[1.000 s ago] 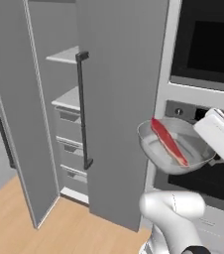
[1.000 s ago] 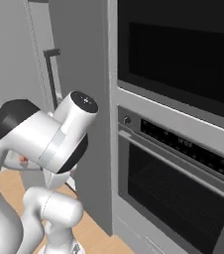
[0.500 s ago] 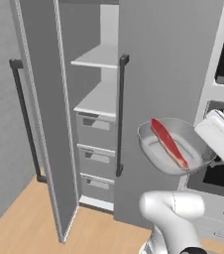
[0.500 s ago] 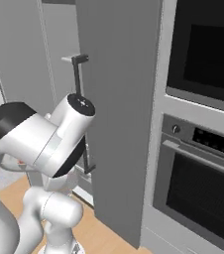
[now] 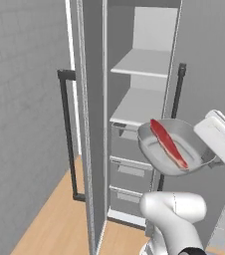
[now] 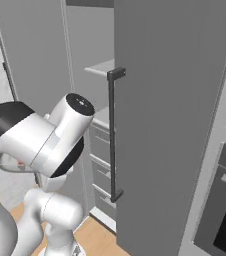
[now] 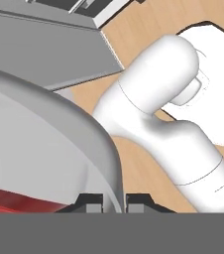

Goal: Take the meat container that has the steak and place it on the second highest rack of the freezer. Then take the vegetable container that has the onion and potato and place it on the highest rack of the freezer.

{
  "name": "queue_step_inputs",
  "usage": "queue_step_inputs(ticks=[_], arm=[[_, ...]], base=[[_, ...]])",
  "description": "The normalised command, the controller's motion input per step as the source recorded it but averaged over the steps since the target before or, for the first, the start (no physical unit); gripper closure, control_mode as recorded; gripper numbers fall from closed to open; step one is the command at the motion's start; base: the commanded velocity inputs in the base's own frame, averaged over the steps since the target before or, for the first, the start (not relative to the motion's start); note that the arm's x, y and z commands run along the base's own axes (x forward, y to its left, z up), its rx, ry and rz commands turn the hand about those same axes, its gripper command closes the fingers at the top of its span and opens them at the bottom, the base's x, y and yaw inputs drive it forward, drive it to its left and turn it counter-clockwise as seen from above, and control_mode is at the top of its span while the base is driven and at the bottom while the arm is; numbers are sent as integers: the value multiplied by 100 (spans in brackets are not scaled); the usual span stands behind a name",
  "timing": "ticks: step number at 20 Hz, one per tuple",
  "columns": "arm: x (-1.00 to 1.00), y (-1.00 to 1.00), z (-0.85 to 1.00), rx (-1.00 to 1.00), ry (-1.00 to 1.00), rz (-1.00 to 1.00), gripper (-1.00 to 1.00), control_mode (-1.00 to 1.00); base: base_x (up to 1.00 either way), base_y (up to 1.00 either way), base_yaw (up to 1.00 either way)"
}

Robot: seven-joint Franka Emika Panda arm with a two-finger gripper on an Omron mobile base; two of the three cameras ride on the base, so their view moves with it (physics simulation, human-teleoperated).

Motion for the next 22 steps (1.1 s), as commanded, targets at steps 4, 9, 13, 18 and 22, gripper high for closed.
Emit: queue_step_inputs(ticks=[4,9,13,18,22], arm=[[0,0,0,0,0,0,100,100],[0,0,0,0,0,0,100,100],[0,0,0,0,0,0,100,100],[25,1,-18,2,0,-14,100,-100],[95,37,-56,6,2,-44,100,-100]], base=[[57,0,-2],[78,14,-9],[24,39,-1],[16,5,-7],[0,0,0]])
